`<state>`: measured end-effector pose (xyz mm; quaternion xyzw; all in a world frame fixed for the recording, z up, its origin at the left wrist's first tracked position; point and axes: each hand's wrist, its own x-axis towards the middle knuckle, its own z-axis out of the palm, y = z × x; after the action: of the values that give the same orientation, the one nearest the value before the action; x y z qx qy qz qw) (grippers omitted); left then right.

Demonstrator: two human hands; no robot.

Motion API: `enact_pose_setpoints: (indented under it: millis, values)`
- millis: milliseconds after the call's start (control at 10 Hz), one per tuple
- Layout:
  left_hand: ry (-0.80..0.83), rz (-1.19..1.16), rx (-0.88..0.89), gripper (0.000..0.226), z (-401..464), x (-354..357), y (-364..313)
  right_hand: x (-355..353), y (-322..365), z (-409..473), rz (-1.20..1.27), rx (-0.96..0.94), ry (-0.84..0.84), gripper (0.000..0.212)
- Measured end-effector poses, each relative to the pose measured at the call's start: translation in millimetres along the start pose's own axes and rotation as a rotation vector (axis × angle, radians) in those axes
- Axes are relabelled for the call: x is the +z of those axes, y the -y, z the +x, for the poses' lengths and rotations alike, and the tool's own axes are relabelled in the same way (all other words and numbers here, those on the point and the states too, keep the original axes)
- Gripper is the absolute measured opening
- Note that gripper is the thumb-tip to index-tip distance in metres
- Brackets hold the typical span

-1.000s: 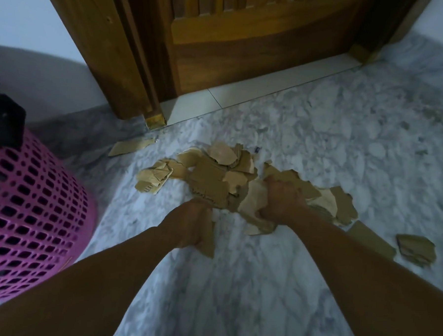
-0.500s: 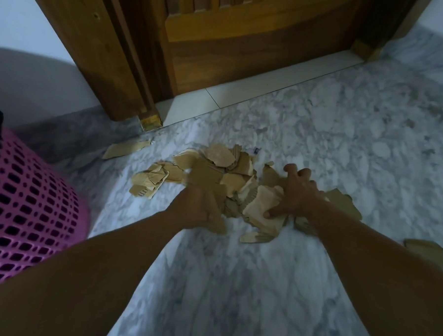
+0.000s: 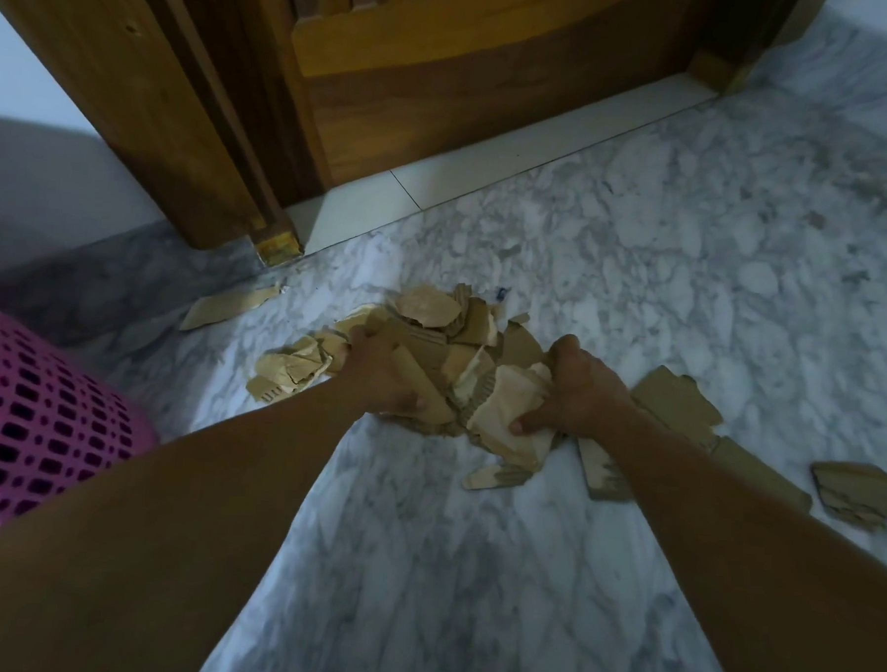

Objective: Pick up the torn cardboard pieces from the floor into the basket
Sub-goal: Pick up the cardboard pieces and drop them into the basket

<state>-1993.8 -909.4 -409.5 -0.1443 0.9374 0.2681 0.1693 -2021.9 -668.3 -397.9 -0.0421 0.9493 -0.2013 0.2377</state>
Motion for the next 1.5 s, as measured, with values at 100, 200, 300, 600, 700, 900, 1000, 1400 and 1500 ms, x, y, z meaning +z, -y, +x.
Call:
enact_pose_setpoints:
  millis: [100,200,300,600,700,900,1000,1400,1500]
  values:
    - [-0.009,-0.177,0.049,0.097,-1.8,2.3,-3.8,2.2,5.3,-3.1,0.01,-0.013,0.0,0.096]
    - [0.017,-0.268,0.045,0.118,-11.2,1.1,-7.5,5.5,7.5,-4.8,0.026,-0.018,0.018,0.097]
    - [0.023,-0.297,-0.001,0.111,-18.1,0.0,-5.4,5.7,8.6,-8.0,0.054,-0.04,0.029,0.101]
    - [-0.052,-0.305,-0.047,0.082,-54.8,-36.7,-6.7,-25.8,23.1,-29.3,0.104,-0.078,0.004,0.095]
    - [-0.125,-0.364,-0.016,0.097,-80.4,-74.4,-5.3,-50.8,36.0,-47.7,0.108,-0.105,-0.031,0.099]
    - [-0.271,-0.188,-0.036,0.066,-124.2,-155.1,-13.4,-95.3,90.0,-87.2,0.128,-0.17,-0.077,0.094]
    - [-0.321,-0.2,-0.05,0.064,-157.9,-197.3,-18.6,-119.1,135.3,-111.9,0.122,-0.252,-0.086,0.081]
    - [-0.521,-0.086,-0.32,0.06,-333.6,-360.5,16.8,-159.4,347.6,-221.8,0.174,-0.57,-0.059,0.052]
    - [-0.486,0.041,-0.386,0.043,-346.7,-370.6,44.7,-142.9,387.8,-227.8,0.171,-0.625,-0.046,0.047]
